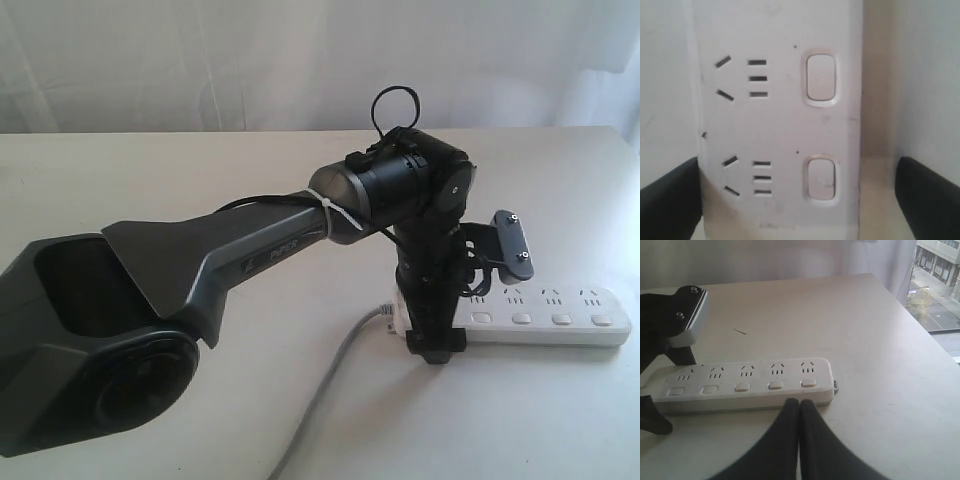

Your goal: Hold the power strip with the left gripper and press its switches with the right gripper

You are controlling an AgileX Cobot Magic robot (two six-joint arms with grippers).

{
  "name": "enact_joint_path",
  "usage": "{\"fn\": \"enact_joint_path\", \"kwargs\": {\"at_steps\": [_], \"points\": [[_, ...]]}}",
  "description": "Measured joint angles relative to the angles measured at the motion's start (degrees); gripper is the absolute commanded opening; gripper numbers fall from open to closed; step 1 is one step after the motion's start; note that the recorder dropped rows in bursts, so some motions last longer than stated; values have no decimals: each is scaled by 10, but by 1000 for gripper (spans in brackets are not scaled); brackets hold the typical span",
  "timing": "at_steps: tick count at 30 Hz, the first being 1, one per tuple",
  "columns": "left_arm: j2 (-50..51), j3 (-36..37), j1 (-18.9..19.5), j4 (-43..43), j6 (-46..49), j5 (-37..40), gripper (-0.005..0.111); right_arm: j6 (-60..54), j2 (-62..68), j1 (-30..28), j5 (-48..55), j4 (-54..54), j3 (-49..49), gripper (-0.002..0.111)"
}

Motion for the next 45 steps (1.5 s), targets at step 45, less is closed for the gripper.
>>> {"fn": "enact_joint_path", "kwargs": {"at_steps": [45], "points": [[2, 5, 0, 3, 0, 52, 105, 0, 0, 0, 0, 0, 0, 0]]}}
